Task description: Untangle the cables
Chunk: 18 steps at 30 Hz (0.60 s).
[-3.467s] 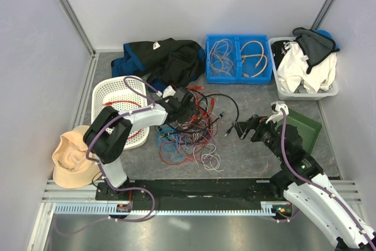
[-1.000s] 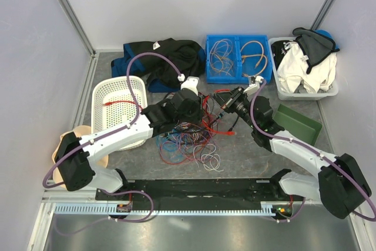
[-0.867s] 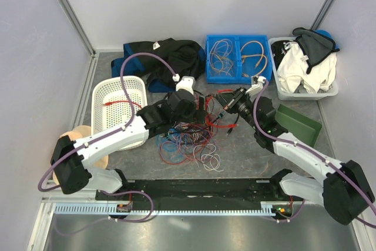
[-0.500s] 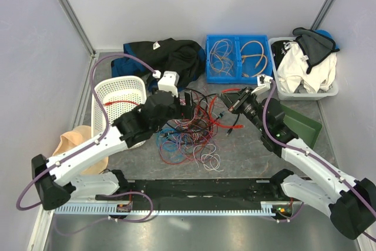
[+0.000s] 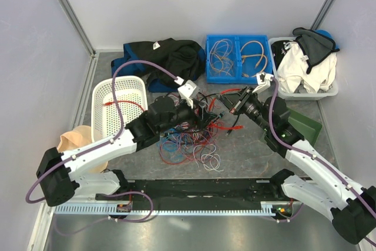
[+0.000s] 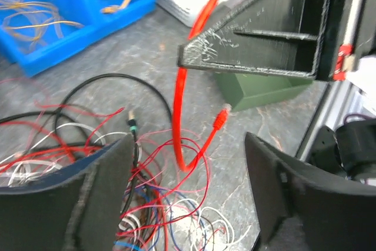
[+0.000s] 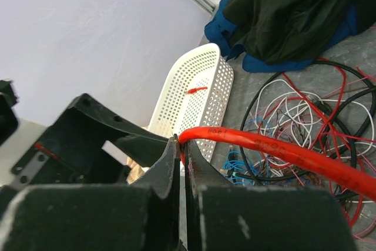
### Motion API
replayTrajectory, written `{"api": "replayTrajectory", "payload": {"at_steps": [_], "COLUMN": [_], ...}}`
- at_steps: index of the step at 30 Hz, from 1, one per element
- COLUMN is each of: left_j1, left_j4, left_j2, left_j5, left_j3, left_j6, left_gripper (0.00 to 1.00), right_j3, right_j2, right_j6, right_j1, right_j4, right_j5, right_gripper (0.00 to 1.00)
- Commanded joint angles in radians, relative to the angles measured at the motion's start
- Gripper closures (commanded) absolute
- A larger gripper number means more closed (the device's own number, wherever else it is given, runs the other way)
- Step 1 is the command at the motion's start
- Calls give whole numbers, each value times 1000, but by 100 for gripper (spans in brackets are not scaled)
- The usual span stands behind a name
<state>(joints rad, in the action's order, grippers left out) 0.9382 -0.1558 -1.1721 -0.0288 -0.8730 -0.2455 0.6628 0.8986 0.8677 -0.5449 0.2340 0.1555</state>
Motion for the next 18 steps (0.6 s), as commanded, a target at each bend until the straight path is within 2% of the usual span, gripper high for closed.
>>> {"api": "replayTrajectory", "payload": {"at_steps": [1,3,4,5,6,7,8,9,10,12,17,18], "left_j1": [2,1,1,2,1,1,1,1,1,-1,-4,-3], "left_j4": [-113,-120,-120,-120,-119,-108,-100,-93,-68,-36,83,134], "left_j2": [-60,-81,-95,-97,-97,-89,-84,-75,-57,-35,23,5], "left_j5": [-85,-95,-94,-89,-80,-65,-40,-27,12,70,182,197], "left_j3": [-52,-63,-67,-69,-72,-75,-77,-80,-86,-116,-210,-289], "left_j6": [68,69,69,71,71,71,71,72,72,74,65,74], "left_gripper": [33,46,63,72,98,98,98,98,98,98,98,98], "right_j3": [50,52,54,55,61,67,73,86,92,103,66,49], "right_j2": [-29,-30,-32,-32,-33,-44,-49,-59,-82,-113,-254,-294], "right_j6": [1,-1,-2,-6,-22,-33,-47,-73,-91,-122,-196,-206], "right_j1": [2,3,2,2,2,2,2,3,2,2,2,3], "right_j4": [-13,-21,-30,-36,-47,-77,-102,-123,-171,-220,-323,-338], "right_j5": [42,47,49,49,49,49,26,12,-3,-60,-149,-184], "right_gripper": [100,100,100,100,75,57,44,25,18,6,3,3]}}
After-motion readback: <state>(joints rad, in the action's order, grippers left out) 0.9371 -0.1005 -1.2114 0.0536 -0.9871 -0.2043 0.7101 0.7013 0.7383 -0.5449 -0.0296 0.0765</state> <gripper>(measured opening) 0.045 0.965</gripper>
